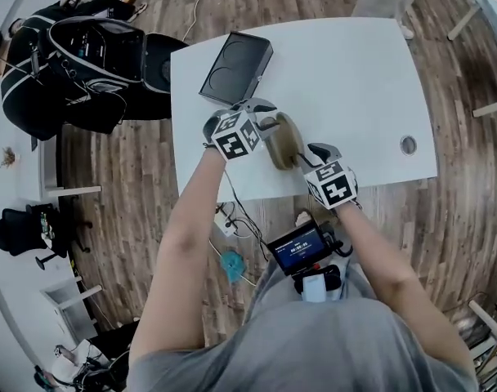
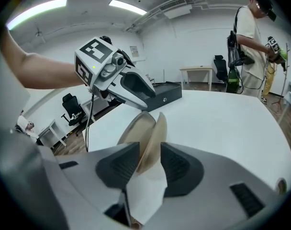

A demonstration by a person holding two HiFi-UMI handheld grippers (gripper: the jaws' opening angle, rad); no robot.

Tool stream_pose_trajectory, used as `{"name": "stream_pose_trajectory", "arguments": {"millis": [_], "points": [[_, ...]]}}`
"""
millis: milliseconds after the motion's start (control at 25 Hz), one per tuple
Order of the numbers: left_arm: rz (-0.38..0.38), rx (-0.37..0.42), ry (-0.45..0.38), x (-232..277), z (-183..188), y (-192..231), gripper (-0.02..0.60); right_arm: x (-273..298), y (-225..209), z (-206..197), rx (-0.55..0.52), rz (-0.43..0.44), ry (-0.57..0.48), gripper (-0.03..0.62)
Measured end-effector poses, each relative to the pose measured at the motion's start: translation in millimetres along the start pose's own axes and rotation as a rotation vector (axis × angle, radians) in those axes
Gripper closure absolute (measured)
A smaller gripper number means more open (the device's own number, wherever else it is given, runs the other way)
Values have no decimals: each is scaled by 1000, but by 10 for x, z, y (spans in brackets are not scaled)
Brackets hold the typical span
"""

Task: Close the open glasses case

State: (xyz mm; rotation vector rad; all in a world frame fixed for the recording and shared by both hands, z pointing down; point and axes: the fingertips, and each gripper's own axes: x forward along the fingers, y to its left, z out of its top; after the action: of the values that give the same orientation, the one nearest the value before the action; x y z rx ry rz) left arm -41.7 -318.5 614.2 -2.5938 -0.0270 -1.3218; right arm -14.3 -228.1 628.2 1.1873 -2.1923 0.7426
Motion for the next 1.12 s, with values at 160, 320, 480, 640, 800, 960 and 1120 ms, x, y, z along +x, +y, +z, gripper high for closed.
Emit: {"name": "stream_pose_trajectory", "arguments": {"millis": [160,320,480,640,800,960,1120], "points": [[-37,113,96,201,-88,-37,438,56,-6,-30,18,4,34,480],[-55,228,169,346,-128,-32,439,78,-40,-59,52,3,63,480],[-75,355,234,447,-151,-18,439,107,-41,-41,72,8,83,480],[-86,417,266,533,-141,-34,446,128,-51,-70,59,10,115,480],[-57,415,282,513,-138,30,515,121,-58,-42,-6,12,139,484],[-38,391,317,428,-262,26,534,103,-205,-8,-122,-2,156,513],[-5,264,294,283,-324,-106,540,82,-419,83,-316,10,163,534]]}}
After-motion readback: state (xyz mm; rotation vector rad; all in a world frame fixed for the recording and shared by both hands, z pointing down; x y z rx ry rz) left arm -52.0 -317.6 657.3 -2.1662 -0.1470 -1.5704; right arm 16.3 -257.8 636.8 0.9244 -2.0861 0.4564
